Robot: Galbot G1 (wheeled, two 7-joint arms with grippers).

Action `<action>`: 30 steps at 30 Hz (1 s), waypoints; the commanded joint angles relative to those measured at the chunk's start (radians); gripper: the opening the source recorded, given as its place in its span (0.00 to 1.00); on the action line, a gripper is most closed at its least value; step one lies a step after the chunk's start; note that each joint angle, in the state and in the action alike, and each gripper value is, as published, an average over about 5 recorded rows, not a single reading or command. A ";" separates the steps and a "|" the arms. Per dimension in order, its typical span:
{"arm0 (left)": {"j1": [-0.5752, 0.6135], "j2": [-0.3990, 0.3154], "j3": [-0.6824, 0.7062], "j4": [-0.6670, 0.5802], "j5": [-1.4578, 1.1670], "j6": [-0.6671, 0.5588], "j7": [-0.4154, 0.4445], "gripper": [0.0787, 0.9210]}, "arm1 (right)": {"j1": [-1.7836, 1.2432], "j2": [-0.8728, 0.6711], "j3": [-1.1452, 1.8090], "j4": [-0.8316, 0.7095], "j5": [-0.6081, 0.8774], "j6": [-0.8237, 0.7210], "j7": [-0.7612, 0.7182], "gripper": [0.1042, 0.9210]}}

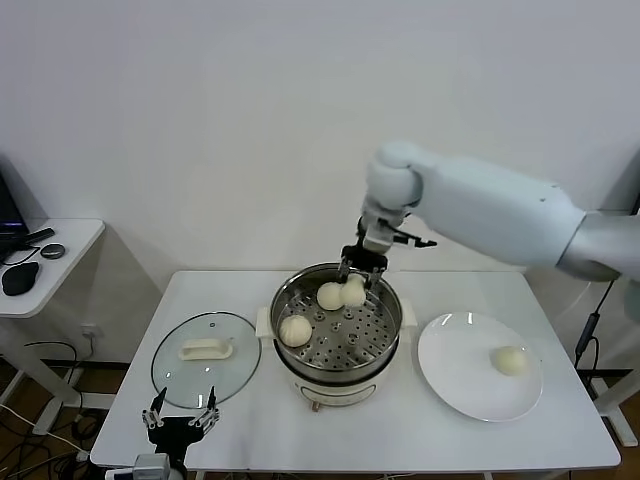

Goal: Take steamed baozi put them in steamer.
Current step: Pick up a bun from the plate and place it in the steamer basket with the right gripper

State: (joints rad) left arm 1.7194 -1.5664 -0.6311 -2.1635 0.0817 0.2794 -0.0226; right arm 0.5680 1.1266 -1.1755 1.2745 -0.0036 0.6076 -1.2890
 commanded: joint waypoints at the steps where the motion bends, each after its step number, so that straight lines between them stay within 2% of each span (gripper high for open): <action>1: 0.001 -0.001 0.000 -0.011 0.001 0.000 0.001 0.88 | -0.044 0.108 -0.093 0.051 -0.149 0.219 0.054 0.40; 30: 0.015 -0.005 0.000 -0.042 -0.001 0.000 -0.001 0.88 | -0.082 0.139 -0.144 0.104 -0.064 0.104 0.050 0.41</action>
State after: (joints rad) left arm 1.7326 -1.5713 -0.6312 -2.1997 0.0805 0.2794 -0.0231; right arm 0.4831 1.2638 -1.3084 1.3541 -0.0810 0.7570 -1.2511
